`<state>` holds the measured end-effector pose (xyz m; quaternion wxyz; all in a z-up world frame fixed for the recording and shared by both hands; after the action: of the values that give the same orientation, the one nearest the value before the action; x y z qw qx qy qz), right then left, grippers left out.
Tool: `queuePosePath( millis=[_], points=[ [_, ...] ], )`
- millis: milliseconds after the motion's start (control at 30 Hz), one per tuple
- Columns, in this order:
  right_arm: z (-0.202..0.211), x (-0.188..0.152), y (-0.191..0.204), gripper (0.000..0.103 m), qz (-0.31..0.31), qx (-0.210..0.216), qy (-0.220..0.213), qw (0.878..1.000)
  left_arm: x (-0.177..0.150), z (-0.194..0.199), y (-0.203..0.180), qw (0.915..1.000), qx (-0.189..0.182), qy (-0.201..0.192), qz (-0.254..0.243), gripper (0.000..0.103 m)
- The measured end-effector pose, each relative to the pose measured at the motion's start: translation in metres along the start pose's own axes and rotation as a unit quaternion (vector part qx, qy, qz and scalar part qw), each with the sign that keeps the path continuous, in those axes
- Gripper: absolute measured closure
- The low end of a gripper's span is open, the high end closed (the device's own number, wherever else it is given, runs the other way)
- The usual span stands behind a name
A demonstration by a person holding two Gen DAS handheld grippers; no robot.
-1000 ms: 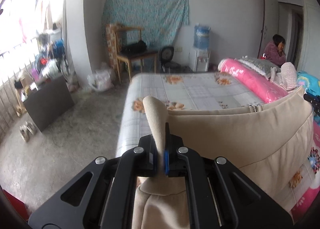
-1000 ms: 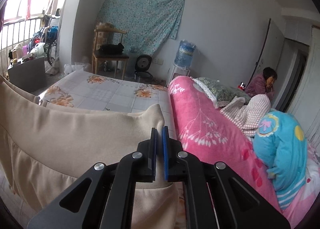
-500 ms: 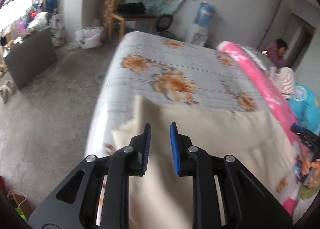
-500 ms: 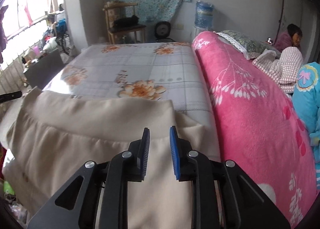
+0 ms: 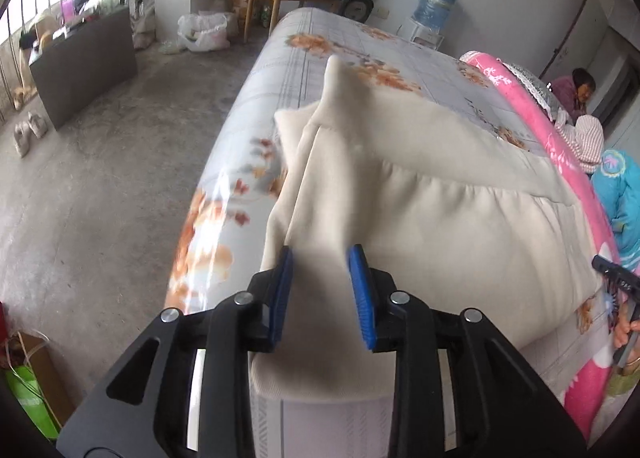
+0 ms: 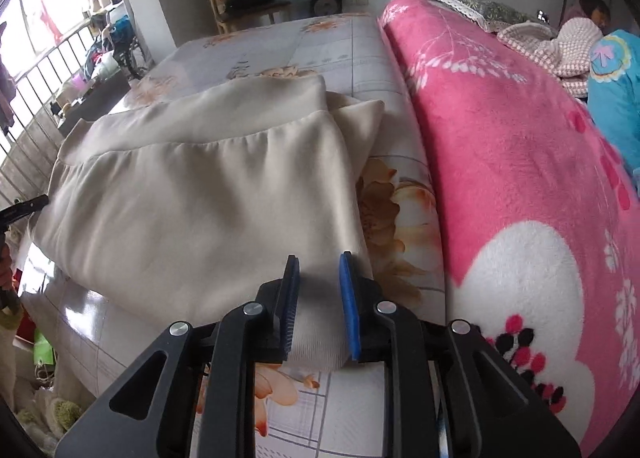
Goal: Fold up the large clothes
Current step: 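Lay the folded side down and open both grippers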
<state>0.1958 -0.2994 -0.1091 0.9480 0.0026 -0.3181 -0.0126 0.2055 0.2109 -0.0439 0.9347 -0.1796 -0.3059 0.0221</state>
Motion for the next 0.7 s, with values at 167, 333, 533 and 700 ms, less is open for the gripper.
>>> queuePosePath(
  millis=[167,333,533,700],
  points=[
    [0.028,0.000,0.013,0.082,0.018,-0.035,-0.036,0.999,-0.010,0.021,-0.005,0.9996,-0.004,-0.025,-0.013,0.075],
    [0.022,-0.001,0.030,0.082,0.068,-0.035,-0.028,0.997,-0.020,0.007,-0.008,0.9984,0.046,0.005,-0.033,0.075],
    [0.019,-0.013,0.017,0.080,0.066,-0.096,-0.008,0.993,-0.025,0.022,0.004,0.9937,0.106,0.001,-0.035,0.084],
    [0.034,-0.012,0.018,0.080,0.050,-0.127,-0.015,0.990,-0.022,0.048,-0.007,0.9909,0.114,-0.040,-0.059,0.081]
  ],
)
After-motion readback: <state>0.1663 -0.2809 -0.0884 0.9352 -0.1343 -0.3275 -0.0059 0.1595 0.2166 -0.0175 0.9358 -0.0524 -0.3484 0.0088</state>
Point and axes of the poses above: each gripper's, at about its wrist camera, not at the fingertips, and z roughly against the way its jaws point, y to its left, x to its top, the point moved 1 cm from there along -z, roughly the way its jaws point, and after that the axes turned 7 degrees about -x, right-handed, at the moved point
